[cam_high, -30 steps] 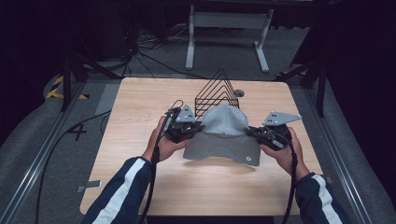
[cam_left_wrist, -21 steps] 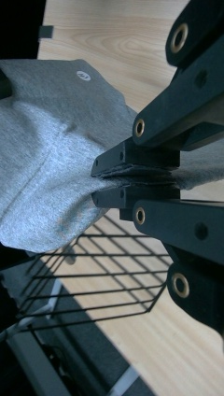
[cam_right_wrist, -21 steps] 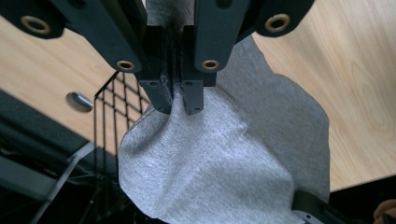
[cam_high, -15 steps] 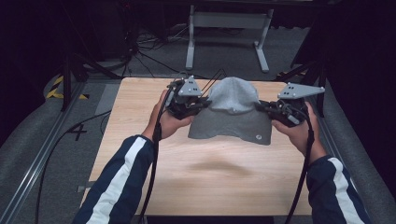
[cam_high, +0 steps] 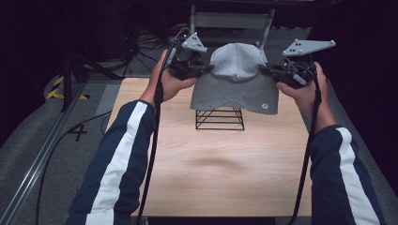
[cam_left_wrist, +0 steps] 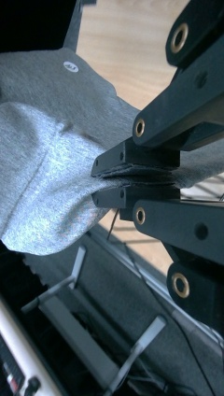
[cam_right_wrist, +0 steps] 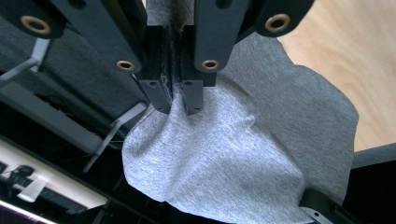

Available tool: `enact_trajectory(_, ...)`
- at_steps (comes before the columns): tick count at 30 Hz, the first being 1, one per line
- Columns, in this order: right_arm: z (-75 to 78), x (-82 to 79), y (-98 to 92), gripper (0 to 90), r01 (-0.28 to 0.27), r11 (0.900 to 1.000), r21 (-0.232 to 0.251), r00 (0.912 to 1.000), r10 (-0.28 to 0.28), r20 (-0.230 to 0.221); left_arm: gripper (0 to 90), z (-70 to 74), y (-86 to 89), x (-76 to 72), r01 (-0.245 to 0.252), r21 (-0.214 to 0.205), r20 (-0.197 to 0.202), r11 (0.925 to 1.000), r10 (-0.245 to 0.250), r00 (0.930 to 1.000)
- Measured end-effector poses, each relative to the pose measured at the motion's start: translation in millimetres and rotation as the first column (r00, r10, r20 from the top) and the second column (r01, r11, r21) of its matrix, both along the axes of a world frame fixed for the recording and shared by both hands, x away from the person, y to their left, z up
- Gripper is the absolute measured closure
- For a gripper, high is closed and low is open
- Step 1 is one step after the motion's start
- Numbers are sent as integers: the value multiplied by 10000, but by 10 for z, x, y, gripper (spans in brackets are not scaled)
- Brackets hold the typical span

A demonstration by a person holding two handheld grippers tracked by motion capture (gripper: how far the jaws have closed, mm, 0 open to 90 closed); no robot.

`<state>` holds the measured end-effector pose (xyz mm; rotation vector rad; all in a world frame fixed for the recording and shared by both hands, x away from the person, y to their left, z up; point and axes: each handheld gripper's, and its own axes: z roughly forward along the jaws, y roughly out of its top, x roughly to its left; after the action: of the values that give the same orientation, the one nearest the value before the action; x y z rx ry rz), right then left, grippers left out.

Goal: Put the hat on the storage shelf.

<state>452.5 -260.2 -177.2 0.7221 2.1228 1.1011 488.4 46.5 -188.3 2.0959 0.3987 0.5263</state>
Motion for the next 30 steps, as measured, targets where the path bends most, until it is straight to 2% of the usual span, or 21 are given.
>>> enact_trajectory(1, 0, 0, 0, 852, 0, 10000, 0, 10000, 0, 0, 843, 19, 1, 43, -57, 35, 30, 10000, 57, 10000)
enact_trajectory(5, 61, 197, 11, 852, 218, 9991, 356, 9995, -226, 236, 843, 51, -15, 192, -356, -184, 51, 9992, 357, 9994)
enact_trajectory(12, 52, 397, 46, 852, 398, 9976, 562, 9987, -416, 308, 843, 44, -49, 397, -963, -139, 232, 9953, 966, 9951)
enact_trajectory(16, 42, 488, 54, 852, 460, 9967, 672, 9980, -487, 398, 843, 23, -69, 481, -966, -232, 92, 9950, 969, 9953)
enact_trajectory(17, 21, 532, 49, 852, 470, 9961, 751, 9984, -493, 291, 843, 7, -77, 490, -928, -297, -55, 9952, 927, 9957)
enact_trajectory(20, -21, 568, 51, 852, 441, 9967, 687, 9987, -457, 213, 843, -58, -110, 516, -875, -70, -88, 9961, 874, 9961)
enact_trajectory(27, -161, 606, 56, 852, 311, 9969, 721, 9995, -313, 21, 843, -162, -64, 563, -911, -142, -346, 9957, 905, 9953)
enact_trajectory(30, -207, 597, 53, 852, 182, 9966, 809, 9998, -176, -83, 843, -193, -45, 541, -856, -188, -384, 9961, 849, 9957)
